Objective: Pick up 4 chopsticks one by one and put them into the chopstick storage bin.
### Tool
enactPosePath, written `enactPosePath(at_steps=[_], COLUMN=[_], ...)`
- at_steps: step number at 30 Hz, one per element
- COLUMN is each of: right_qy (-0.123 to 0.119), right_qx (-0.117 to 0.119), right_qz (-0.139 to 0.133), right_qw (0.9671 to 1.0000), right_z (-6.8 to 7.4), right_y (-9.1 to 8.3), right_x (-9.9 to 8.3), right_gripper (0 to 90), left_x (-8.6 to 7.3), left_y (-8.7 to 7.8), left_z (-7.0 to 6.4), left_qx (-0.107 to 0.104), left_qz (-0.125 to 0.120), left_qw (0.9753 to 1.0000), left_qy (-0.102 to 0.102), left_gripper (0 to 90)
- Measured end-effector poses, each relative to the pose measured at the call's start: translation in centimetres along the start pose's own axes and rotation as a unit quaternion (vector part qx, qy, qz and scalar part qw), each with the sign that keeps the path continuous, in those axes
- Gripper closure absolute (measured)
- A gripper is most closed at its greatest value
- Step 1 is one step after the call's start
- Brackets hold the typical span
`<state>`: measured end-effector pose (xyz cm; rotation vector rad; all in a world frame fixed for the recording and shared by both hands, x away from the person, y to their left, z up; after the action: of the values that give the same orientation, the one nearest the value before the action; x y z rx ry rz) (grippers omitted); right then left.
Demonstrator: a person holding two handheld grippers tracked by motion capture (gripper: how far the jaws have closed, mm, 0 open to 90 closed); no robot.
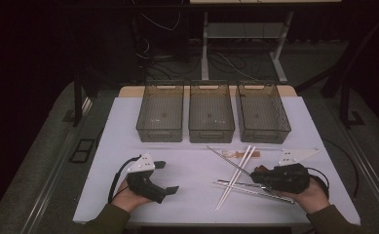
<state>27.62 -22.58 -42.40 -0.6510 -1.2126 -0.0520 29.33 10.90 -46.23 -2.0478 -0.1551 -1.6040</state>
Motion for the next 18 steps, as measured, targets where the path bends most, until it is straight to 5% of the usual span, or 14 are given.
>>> enactPosePath(at_steps=[18], right_qy=[0.025], right_qx=[-0.049], right_qz=[-0.032], right_qw=[0.998], right_z=[-2.6], right_y=[2.1], right_x=[3.5], right_gripper=[85.1], left_x=[-0.1], left_y=[-0.1], left_z=[0.5], left_qx=[0.018], left_qz=[-0.006], left_qw=[0.9998], left_qy=[-0.009], left_gripper=[0.0])
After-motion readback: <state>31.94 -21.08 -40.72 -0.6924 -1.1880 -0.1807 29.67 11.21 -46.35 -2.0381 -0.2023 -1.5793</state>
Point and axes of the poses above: each handheld gripper's, and its own axes: y roughly forward along the jaws, x roughly out of its top, z roughly to its left, the point moved 6 cm from there along y, roughly forward along the jaws, and after that the axes turned 11 degrees about -z, right-handed, at the moved point
